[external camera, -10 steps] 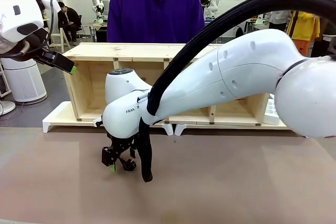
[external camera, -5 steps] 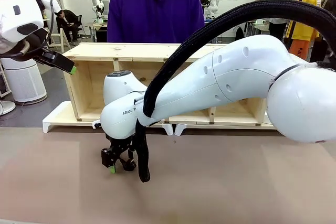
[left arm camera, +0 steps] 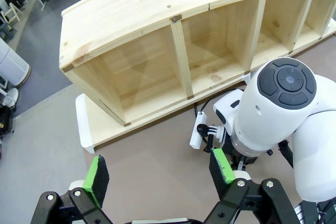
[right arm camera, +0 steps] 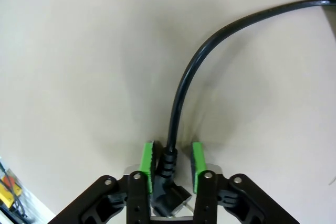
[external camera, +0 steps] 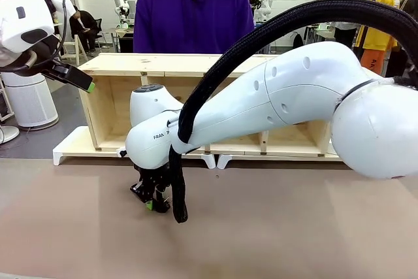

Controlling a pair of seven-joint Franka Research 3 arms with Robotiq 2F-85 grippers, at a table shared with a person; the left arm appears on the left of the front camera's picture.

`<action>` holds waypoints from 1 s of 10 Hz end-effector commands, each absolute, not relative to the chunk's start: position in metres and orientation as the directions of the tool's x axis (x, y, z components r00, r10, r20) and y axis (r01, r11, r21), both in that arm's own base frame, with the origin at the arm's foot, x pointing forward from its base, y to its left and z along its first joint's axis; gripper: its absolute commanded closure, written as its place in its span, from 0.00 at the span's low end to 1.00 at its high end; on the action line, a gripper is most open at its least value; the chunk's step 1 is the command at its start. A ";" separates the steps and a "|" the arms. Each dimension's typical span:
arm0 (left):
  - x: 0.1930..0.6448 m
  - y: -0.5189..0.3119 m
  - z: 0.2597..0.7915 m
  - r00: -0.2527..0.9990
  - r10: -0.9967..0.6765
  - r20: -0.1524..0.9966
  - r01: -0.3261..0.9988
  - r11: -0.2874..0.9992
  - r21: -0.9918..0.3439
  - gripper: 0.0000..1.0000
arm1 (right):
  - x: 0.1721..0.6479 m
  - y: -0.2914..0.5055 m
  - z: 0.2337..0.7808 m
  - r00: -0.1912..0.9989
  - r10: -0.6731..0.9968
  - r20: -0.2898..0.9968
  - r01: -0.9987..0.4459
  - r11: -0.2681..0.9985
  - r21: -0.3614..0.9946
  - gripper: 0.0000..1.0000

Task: Perform cable management.
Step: When the cord part of the Power Cable appears at the lower middle area of the table and stops, grasp the cord part of the Power Cable, then pull the grasped Power Cable to the location of the Power Strip.

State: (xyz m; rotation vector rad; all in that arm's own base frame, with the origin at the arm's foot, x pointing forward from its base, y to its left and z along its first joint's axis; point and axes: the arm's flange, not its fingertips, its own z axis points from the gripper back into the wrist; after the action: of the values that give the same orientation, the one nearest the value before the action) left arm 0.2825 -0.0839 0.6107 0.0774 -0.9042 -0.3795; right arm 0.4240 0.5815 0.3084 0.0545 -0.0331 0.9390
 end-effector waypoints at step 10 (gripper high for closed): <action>0.285 -0.084 0.611 0.543 -0.364 0.757 0.292 0.927 0.236 0.00 | 0.423 0.582 0.309 0.589 0.806 0.052 -0.808 0.589 0.032 1.00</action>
State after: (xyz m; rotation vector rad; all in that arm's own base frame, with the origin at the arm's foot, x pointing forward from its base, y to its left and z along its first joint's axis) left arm 0.2825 -0.0839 0.6107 0.0774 -0.9042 -0.3795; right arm 0.4236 0.5821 0.3090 0.0545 -0.0337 0.9402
